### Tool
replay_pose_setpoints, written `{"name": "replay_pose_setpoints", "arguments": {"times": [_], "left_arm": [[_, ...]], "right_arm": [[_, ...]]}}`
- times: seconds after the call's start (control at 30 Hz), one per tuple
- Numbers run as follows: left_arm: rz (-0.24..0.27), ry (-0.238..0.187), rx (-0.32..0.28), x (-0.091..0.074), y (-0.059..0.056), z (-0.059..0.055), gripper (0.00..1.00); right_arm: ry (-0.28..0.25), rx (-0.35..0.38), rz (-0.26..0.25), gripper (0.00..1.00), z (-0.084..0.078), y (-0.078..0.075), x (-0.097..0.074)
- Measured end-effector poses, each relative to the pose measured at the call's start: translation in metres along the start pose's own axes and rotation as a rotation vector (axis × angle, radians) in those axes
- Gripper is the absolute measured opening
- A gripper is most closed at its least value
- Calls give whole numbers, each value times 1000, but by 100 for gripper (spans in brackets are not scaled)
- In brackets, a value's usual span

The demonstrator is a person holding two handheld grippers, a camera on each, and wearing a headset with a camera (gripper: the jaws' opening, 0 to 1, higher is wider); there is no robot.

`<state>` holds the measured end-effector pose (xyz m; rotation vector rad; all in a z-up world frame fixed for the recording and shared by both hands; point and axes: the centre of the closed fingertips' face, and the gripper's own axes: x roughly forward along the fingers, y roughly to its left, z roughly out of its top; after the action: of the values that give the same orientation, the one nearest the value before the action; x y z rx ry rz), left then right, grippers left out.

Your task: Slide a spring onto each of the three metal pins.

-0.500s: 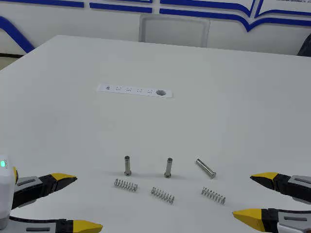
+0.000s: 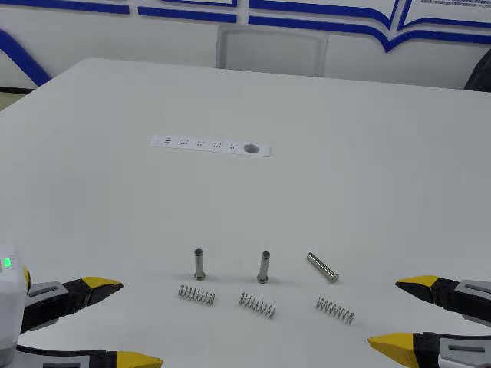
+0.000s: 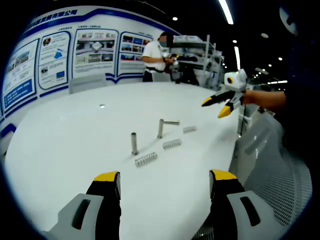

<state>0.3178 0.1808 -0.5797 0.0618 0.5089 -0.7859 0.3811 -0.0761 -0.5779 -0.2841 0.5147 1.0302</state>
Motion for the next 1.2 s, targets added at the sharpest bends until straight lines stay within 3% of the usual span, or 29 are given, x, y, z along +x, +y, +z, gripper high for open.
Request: {"name": "replay_pose_setpoints", "arguments": {"times": [0.27,0.6,0.9,1.2], "left_arm": [[-4,2,4,1,-3,0,74],[-4,0,4,2,-8,2,74],[-7,-6,5,4,-15,4,73],[-7,-14,2,4,-19,5,73]], "right_arm": [[-5,-9,-9,57,13,-10,10],[33,-31,-20,52,37,-29,39],[111,-48,-26,43,48,-45,74],[218,-39,-47,35,36,-63,104]]}}
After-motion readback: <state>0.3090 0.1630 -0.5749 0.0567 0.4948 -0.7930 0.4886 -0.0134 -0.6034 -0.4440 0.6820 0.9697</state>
